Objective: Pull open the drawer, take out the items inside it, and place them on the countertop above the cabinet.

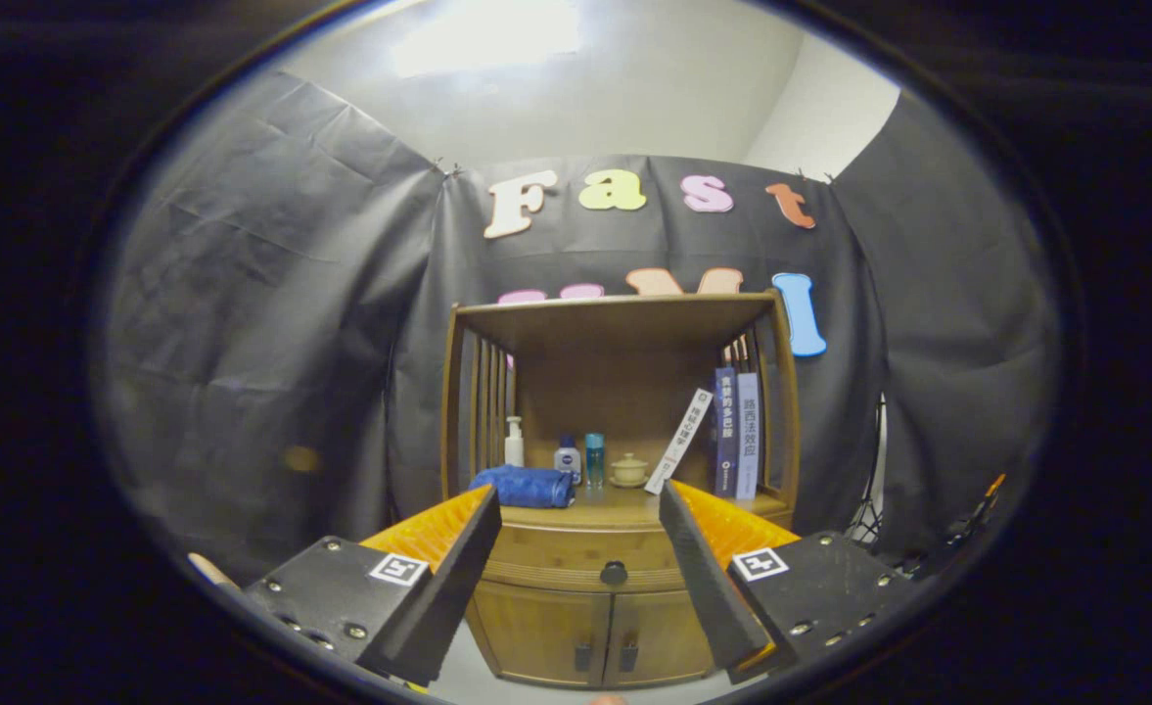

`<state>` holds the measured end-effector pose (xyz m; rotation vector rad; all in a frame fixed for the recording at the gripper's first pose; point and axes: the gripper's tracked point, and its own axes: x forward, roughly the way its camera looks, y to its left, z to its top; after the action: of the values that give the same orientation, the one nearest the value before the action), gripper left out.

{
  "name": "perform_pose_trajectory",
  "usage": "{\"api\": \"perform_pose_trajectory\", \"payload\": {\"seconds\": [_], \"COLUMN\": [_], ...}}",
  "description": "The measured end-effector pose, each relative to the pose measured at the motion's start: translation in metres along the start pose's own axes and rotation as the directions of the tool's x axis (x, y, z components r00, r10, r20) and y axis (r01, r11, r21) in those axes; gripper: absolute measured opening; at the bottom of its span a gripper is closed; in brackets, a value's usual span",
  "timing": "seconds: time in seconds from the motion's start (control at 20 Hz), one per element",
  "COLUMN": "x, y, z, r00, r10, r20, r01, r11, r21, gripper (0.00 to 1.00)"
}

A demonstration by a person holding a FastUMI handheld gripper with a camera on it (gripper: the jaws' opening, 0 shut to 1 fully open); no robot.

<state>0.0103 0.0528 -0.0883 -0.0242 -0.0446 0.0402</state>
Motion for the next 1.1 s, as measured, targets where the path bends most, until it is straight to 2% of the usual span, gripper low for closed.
{"api": "perform_pose_trajectory", "payload": {"seconds": [0.3,0.45,0.7,0.9,1.1], "x": [0.055,0.088,0.138,0.169,0.189], "y": [0.003,-0.007,-0.019,-0.034,-0.036], "z": [-0.074,-0.114,-0.195,-0.225,-0.246], "r00": [0.995,0.988,0.933,0.907,0.883], "r10": [0.046,0.036,0.032,-0.022,-0.045], "r20": [-0.083,-0.148,-0.358,-0.420,-0.468], "r01": [-0.051,-0.050,-0.095,-0.055,-0.045], "r11": [0.997,0.994,0.983,0.984,0.983], "r21": [-0.058,-0.096,-0.159,-0.169,-0.179], "gripper": [0.97,0.97,0.97,0.68,0.68]}}
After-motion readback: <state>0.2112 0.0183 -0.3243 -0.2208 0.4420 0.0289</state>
